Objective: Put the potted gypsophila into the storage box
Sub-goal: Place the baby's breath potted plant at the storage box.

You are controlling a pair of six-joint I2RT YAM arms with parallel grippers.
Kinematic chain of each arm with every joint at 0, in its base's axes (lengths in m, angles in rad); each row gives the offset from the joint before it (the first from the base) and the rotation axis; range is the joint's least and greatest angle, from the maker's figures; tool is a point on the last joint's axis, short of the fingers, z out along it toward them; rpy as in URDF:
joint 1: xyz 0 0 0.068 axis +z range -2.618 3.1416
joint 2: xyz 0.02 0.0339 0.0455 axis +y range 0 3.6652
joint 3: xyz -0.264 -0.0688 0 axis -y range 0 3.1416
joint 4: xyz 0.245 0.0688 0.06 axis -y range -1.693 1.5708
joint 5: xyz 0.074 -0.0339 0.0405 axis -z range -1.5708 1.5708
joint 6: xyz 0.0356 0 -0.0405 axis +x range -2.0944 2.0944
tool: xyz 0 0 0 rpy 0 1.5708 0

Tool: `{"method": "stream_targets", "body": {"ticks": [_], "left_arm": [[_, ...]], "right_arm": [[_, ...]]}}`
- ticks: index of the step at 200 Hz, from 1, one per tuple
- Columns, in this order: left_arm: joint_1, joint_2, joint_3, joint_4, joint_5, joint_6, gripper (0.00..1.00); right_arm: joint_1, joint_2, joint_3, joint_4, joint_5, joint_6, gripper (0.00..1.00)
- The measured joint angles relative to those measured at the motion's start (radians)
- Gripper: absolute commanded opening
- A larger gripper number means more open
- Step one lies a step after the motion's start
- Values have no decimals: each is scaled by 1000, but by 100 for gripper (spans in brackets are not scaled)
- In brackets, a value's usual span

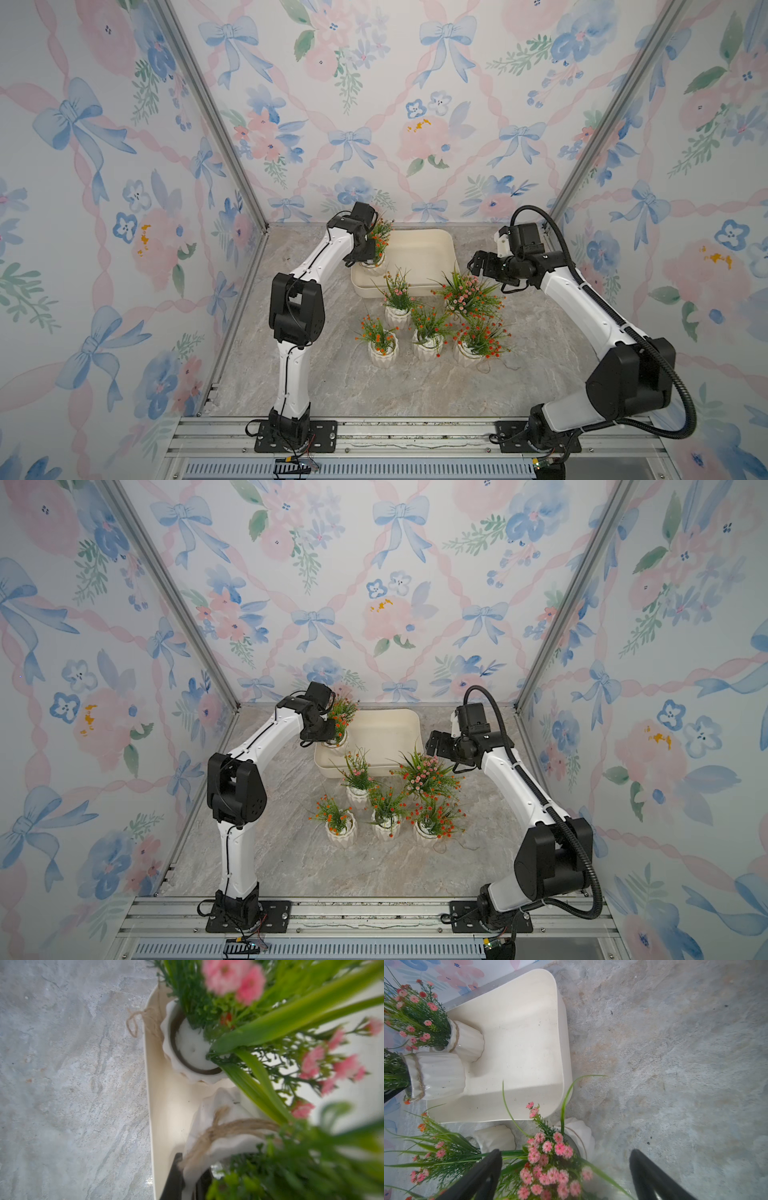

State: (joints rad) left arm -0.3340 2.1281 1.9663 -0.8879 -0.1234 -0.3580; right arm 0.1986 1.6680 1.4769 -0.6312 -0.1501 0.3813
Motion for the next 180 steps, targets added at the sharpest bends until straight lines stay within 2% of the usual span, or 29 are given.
{"method": "stream_targets", "body": {"ticks": [180], "left_arm": [[-6, 76, 24, -2, -95, 78, 0]], "right_arm": [[0, 0, -38, 5, -1, 0, 97]]}}
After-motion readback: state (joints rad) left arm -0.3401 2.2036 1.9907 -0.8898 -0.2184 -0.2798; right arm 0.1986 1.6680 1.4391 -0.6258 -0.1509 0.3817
